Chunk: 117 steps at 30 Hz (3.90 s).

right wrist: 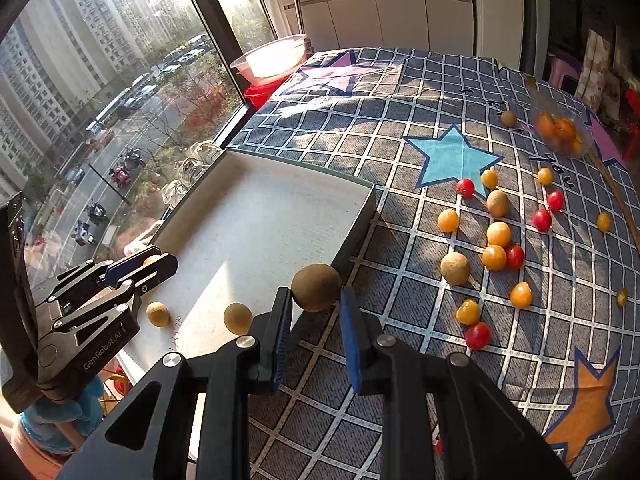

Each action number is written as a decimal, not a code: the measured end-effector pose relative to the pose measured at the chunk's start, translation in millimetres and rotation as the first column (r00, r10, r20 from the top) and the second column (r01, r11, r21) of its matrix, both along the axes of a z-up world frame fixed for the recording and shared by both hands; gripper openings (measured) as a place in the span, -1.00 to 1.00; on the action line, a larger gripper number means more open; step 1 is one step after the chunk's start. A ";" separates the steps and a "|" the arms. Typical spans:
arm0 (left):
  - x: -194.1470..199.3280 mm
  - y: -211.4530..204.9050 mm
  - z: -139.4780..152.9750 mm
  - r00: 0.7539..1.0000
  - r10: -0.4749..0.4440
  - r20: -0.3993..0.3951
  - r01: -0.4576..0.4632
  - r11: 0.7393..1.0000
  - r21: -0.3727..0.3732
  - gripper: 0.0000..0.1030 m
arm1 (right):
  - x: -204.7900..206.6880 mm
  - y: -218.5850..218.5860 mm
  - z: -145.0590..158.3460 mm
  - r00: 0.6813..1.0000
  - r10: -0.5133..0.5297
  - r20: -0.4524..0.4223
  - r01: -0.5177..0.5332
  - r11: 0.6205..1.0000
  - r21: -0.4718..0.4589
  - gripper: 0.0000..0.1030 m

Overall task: Organize fruits
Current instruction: 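Place the yellow tomato in the tray with the left gripper while the right gripper drops its kiwi there, then return both grippers over the fruit on the cloth, then grasp a red cherry tomato with the left gripper while the right grasps a yellow tomato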

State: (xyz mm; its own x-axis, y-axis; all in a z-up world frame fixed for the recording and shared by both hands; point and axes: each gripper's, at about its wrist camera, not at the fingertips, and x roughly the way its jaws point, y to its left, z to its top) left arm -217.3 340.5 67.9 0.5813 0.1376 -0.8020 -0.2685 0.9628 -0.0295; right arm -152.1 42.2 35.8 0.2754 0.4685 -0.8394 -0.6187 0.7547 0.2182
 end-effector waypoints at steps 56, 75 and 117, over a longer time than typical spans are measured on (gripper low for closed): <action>20.3 -66.7 6.9 0.994 -0.104 -0.030 0.106 0.990 0.095 0.62 | 13.9 -66.2 -13.2 0.988 -0.151 0.032 0.152 0.988 -0.022 0.47; 58.5 -189.6 -23.1 0.961 -0.257 -0.101 0.260 0.965 0.019 0.62 | 35.2 -240.0 -43.6 0.896 -0.444 0.024 0.445 0.892 -0.080 0.48; 93.8 -230.9 -53.4 0.974 -0.188 -0.124 0.182 0.982 -0.053 -0.59 | 143.8 -278.5 -60.8 0.830 -0.539 0.139 0.549 0.835 -0.040 -0.55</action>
